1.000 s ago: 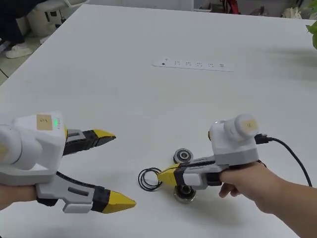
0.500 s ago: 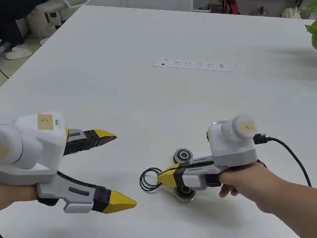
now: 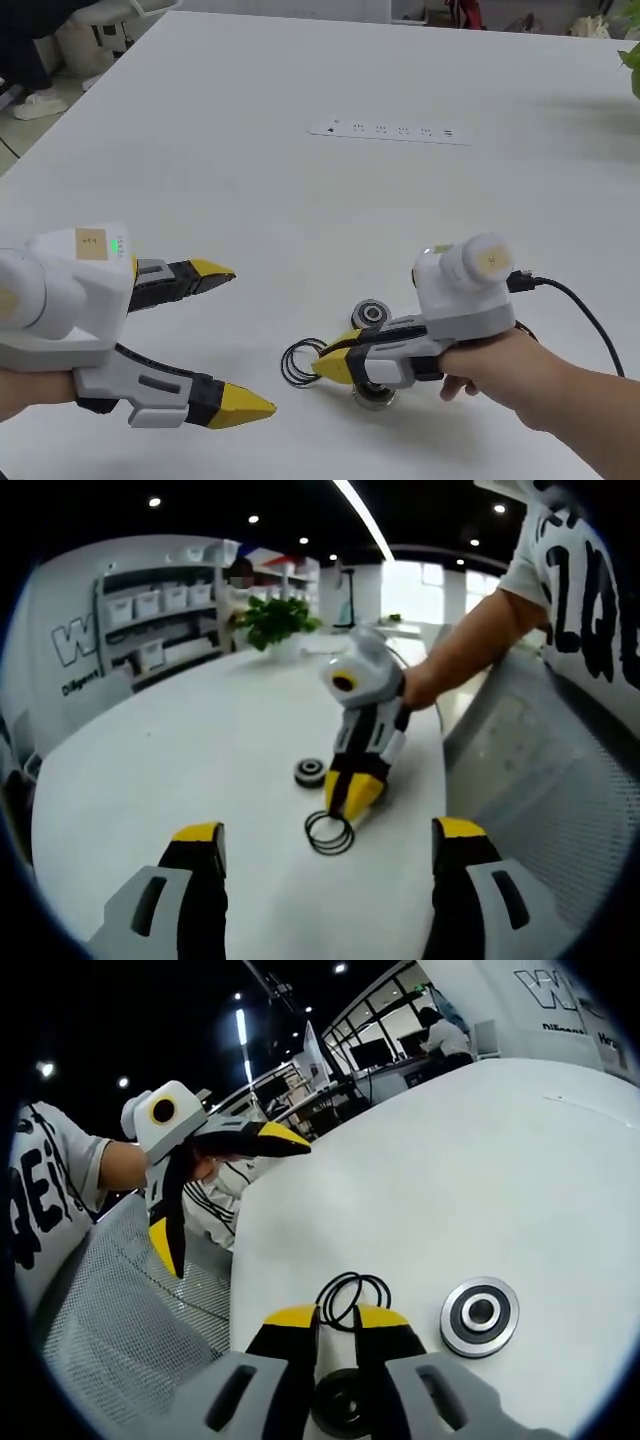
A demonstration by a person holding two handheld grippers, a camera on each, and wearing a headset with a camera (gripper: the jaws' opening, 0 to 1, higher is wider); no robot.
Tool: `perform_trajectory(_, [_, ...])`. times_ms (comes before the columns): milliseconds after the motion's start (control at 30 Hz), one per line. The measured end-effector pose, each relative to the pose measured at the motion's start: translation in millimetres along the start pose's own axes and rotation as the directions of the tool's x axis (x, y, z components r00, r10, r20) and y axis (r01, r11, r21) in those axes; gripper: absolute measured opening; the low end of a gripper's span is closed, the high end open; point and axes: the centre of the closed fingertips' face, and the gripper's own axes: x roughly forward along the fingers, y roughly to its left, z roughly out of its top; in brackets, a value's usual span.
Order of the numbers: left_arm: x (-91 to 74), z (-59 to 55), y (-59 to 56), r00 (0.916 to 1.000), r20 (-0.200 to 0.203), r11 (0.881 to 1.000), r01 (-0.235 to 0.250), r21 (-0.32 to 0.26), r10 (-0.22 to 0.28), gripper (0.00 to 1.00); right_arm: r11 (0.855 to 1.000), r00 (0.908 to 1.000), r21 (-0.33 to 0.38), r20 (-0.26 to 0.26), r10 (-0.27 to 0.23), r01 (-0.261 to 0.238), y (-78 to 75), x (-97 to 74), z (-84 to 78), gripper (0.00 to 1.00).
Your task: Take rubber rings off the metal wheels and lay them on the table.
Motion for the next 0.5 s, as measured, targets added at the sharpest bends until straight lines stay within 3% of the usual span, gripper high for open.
perform_trajectory(500, [-0.2, -1.3, -1.1, 1.0, -0.003, 1.0, 0.002, -0.001, -0.002, 0.86, 0.999, 0.9998, -0.042, -0.016, -0.009, 0.008, 1.4, 0.4, -0.7, 0.17])
